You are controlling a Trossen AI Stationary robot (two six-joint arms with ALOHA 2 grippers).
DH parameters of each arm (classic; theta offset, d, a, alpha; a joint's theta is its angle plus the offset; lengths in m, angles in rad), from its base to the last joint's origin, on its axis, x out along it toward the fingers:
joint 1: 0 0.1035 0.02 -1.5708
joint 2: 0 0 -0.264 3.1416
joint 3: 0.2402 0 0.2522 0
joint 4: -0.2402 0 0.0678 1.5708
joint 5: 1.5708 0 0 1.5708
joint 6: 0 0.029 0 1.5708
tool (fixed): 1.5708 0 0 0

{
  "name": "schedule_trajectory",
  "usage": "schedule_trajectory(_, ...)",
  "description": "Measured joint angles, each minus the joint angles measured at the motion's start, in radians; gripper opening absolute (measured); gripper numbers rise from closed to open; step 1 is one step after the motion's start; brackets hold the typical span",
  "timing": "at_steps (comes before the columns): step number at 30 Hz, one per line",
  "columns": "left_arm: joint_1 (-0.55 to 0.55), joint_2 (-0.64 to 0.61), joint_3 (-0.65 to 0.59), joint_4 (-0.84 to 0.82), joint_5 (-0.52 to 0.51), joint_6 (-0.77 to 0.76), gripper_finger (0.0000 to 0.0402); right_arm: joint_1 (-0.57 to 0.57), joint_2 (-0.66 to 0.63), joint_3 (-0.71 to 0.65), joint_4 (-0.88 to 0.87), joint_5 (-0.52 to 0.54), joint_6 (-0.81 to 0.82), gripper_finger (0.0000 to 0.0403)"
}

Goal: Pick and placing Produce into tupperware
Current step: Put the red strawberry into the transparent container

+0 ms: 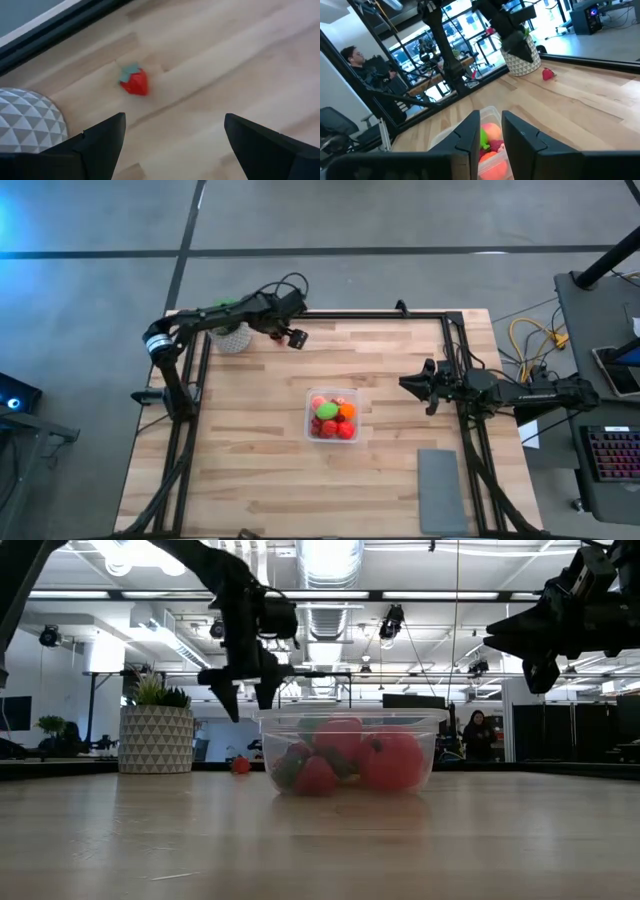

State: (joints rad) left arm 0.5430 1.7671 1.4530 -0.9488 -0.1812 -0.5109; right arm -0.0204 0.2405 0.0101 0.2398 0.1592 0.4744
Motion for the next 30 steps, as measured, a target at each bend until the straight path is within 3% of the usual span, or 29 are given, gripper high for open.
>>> schedule_trajectory(11, 0.124, 0.001, -0.123, 0.219, 0.045, -0.005, 0.0325, 0.000, 0.011, 0.000, 0.001, -0.001, 0.000, 0.0079)
schedule_trajectory(30, 0.150, 0.145, -0.145, 0.242, 0.040, -0.001, 0.0325, 0.000, 0.011, 0.000, 0.001, -0.001, 0.000, 0.0079)
